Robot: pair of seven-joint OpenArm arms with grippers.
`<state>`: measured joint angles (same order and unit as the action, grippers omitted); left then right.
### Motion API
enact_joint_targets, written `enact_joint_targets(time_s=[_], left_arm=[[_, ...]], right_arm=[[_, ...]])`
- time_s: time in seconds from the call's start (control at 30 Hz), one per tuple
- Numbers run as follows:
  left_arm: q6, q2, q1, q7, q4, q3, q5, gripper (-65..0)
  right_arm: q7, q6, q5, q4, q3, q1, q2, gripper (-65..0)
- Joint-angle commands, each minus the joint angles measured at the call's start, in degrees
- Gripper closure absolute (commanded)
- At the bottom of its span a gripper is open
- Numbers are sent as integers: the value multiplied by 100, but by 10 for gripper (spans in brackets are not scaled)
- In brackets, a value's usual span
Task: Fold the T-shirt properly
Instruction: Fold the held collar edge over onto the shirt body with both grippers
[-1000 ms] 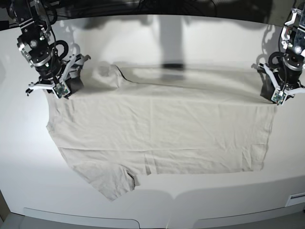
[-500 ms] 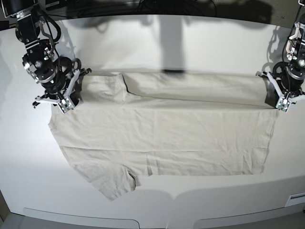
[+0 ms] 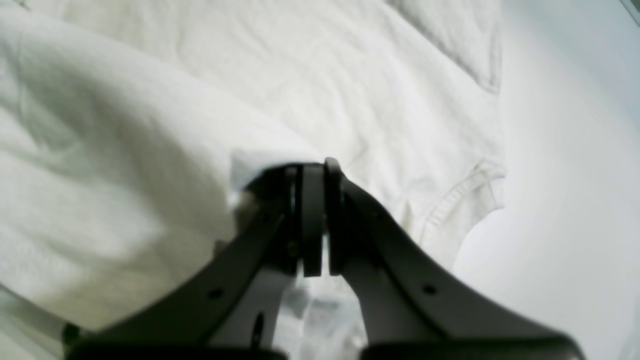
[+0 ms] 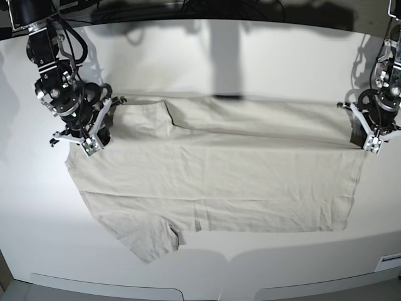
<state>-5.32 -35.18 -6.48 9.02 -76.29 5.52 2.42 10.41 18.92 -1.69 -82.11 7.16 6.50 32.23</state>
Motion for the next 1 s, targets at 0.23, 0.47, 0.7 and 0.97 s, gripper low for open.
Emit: enact_joint_targets(time_s=[0.23,0.47,0.7,0.97], left_arm=[[81,-120,94,-101,-33,-66,-44,-188],[114,-120,94,214,-37,-66,-35,-322],[116,-120,92,898,-481,-66,1032,-321],[98,61,85,1117,-925,-66,1759,-22]], right_arm=[[-105,-52,-4,-74,-55,-107,92,-154],[-90,-101,-39,-81,-55,-208,94,-196],[479,-98,-826,-769,-98,-190,92,-195],[1943,-114,-1099,-1329,-387,-186,-245,-53]])
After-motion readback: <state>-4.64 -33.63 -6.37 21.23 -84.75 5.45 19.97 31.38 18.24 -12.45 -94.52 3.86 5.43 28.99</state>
